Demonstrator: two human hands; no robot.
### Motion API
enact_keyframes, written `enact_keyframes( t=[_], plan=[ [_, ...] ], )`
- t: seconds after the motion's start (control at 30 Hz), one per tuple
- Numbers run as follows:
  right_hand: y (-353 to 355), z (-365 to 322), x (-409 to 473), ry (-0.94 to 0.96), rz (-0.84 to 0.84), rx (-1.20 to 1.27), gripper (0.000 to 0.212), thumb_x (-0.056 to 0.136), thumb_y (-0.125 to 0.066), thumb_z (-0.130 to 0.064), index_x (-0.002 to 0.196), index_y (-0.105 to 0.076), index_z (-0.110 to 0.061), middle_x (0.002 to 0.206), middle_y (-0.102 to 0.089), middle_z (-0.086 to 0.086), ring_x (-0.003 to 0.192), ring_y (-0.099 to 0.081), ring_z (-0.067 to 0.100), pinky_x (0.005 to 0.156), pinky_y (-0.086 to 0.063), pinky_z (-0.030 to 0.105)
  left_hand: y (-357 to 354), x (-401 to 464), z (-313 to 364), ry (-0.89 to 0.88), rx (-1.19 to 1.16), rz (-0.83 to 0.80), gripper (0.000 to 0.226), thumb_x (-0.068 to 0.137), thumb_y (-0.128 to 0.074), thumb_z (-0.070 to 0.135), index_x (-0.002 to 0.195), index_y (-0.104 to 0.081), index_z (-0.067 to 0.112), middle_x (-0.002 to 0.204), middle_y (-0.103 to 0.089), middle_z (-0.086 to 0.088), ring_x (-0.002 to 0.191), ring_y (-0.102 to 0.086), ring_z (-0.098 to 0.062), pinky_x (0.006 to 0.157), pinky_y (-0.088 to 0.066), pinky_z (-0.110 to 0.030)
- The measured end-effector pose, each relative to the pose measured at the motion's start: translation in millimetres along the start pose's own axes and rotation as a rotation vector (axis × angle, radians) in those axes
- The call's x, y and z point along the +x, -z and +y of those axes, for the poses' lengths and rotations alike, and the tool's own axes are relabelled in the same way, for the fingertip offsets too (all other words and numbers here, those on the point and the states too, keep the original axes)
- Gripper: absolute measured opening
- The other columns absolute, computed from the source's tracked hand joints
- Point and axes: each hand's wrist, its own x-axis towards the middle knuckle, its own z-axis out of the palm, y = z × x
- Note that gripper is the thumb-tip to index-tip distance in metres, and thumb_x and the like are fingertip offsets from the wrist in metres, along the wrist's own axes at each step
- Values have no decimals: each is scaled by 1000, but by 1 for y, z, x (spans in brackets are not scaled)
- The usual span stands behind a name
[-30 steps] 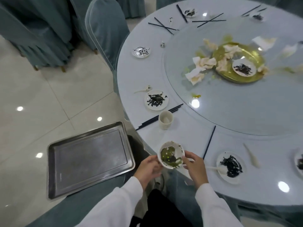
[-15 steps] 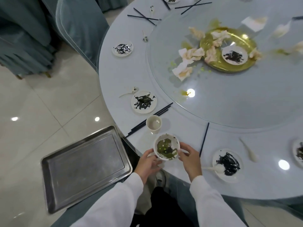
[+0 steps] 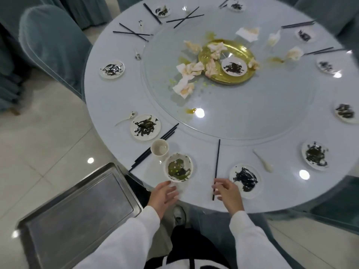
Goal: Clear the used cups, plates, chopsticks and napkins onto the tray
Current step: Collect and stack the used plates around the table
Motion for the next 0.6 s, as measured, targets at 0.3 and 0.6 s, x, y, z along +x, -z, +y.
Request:
enact_keyframes(
  t=[0.3, 0.6],
  plan=[
    [13, 26, 0, -290, 198, 183, 17, 97, -70, -23, 91, -70, -7, 82, -73, 14, 58, -55, 21, 52, -39, 26, 1, -24, -19, 24, 167, -101, 28, 108, -51, 8, 134, -60, 2, 131, -67, -28, 119, -68, -41, 108, -53, -50],
    [-6, 20, 7, -379, 283, 375, 18, 94, -74, -20, 79, -68, -12, 91, -72, 14, 58, -52, 17, 52, -33, 26, 15, -34, -30, -12, 238, -153, 26, 108, -54, 13, 131, -64, 5, 124, -73, -23, 117, -71, -40, 105, -56, -48]
  ],
)
